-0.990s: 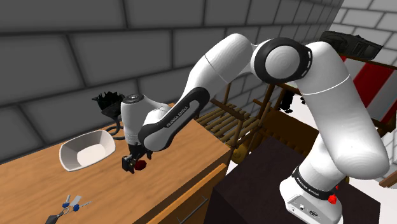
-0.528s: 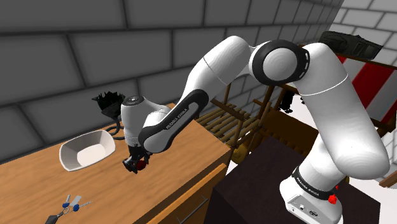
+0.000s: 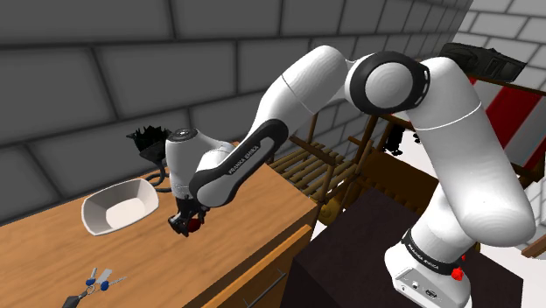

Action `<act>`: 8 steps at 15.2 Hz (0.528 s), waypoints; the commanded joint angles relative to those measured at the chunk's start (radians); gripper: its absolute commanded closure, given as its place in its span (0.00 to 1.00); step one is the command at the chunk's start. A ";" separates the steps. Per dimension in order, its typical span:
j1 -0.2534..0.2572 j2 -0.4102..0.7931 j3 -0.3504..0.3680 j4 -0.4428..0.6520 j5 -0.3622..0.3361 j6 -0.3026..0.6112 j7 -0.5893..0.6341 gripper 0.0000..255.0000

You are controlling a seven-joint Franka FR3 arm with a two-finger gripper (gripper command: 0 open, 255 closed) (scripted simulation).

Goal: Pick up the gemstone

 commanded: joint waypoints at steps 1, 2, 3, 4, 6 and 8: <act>-0.006 -0.021 0.007 -0.008 0.006 -0.014 -0.003 1.00; -0.008 -0.031 0.011 -0.010 0.010 -0.021 -0.004 1.00; -0.011 -0.041 0.014 -0.013 0.013 -0.029 -0.006 1.00; -0.014 -0.051 0.018 -0.015 0.017 -0.037 -0.008 1.00; -0.019 -0.070 0.025 -0.018 0.024 -0.053 -0.011 1.00; -0.024 -0.089 0.032 -0.020 0.031 -0.069 -0.015 1.00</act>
